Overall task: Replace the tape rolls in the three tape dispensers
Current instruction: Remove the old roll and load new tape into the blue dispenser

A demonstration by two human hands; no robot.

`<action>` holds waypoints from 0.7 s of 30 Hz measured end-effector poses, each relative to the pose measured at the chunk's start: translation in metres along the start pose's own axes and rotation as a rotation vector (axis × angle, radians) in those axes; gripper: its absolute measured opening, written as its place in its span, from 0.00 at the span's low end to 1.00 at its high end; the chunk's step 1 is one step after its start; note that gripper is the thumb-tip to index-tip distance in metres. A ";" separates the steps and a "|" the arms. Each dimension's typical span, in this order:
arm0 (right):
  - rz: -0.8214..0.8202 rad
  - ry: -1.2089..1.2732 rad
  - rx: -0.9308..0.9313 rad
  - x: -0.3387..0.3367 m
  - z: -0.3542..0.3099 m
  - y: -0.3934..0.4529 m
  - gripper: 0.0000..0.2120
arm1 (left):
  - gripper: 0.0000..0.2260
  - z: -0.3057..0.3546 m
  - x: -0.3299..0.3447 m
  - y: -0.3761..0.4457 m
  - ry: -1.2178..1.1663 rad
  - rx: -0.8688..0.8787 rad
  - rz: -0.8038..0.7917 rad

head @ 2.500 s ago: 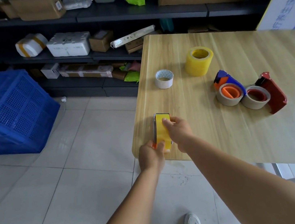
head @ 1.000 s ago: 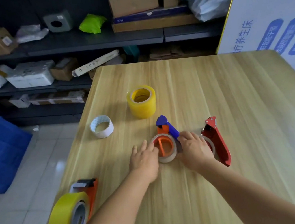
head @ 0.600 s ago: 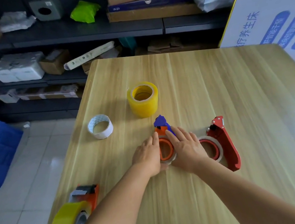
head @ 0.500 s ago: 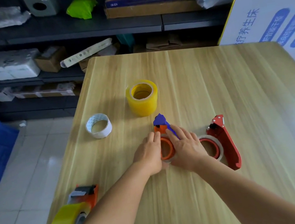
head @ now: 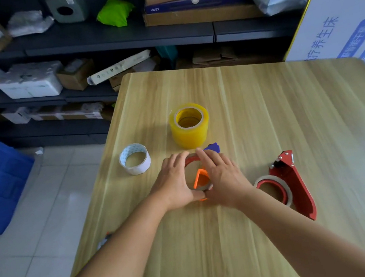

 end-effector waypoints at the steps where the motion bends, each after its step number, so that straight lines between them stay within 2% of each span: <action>1: -0.020 0.039 -0.007 0.002 -0.007 0.005 0.50 | 0.50 -0.005 -0.005 0.000 -0.002 -0.016 0.005; 3: -0.046 0.117 -0.001 0.008 -0.018 0.014 0.45 | 0.53 -0.018 -0.012 0.000 0.009 -0.064 -0.008; 5: -0.062 0.154 0.002 0.013 -0.029 0.022 0.42 | 0.50 -0.032 -0.018 0.001 0.057 -0.107 0.020; 9: -0.135 0.089 -0.025 0.026 -0.045 0.038 0.41 | 0.44 -0.049 -0.023 0.003 0.190 -0.182 0.126; 14: -0.229 0.005 -0.072 0.040 -0.050 0.048 0.36 | 0.39 -0.054 -0.009 0.008 0.331 -0.187 0.091; 17: -0.154 0.000 -0.086 0.035 -0.045 0.056 0.32 | 0.36 -0.052 -0.003 0.014 0.399 -0.145 0.108; 21: -0.008 -0.008 -0.001 0.021 -0.027 0.077 0.31 | 0.38 -0.055 0.002 0.024 0.472 -0.159 0.063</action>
Point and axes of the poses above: each hand's wrist, its own y-axis towards the middle knuckle, its own x-axis out of the palm, z = x × y, the point moved 6 cm from there along y, towards the middle knuckle, and after that the axes turned 12 degrees about z, right-handed, at the moved point
